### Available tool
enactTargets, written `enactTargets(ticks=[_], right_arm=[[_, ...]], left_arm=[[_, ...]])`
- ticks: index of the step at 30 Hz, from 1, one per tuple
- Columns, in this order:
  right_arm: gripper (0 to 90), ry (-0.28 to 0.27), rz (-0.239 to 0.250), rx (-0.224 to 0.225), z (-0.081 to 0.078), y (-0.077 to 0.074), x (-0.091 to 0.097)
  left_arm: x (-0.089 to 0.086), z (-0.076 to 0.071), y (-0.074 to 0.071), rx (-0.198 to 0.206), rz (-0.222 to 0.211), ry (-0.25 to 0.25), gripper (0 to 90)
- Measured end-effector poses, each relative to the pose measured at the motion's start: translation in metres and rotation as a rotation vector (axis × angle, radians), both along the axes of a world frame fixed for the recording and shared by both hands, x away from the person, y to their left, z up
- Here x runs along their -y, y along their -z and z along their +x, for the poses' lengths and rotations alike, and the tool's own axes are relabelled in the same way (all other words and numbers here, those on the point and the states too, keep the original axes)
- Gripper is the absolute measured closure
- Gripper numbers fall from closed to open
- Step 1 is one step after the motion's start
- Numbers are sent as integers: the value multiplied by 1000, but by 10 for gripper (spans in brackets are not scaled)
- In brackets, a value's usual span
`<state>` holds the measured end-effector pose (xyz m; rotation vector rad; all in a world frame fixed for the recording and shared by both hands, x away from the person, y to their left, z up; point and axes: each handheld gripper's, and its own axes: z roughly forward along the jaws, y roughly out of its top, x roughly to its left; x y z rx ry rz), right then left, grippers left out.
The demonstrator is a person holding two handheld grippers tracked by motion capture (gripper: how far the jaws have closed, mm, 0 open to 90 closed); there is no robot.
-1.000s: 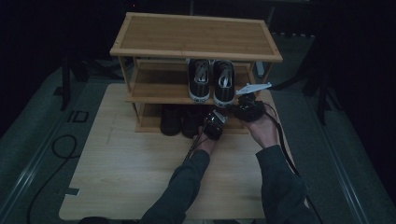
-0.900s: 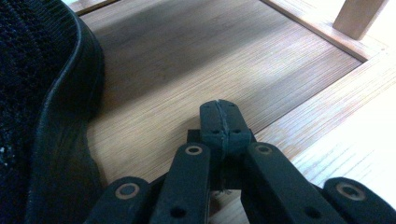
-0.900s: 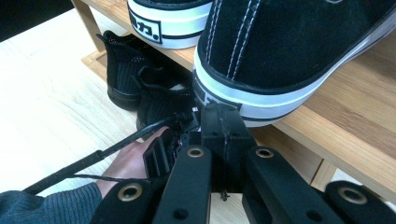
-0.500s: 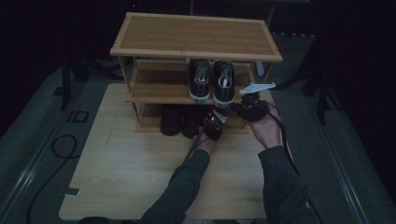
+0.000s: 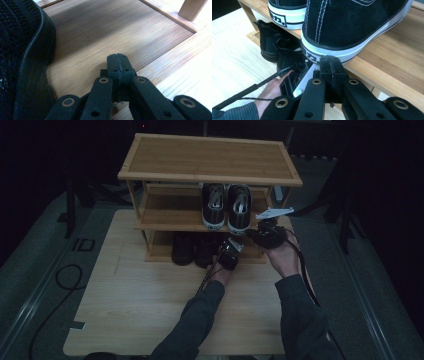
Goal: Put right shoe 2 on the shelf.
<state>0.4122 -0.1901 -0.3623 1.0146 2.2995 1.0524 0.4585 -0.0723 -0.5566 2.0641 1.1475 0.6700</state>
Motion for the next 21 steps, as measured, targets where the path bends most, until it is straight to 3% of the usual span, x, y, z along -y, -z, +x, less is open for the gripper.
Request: enactTargets(ticks=[21], right_arm=[[900,-18,5,-6,7,0,-9]], left_arm=[[0,0,0,0,-2,0,900]])
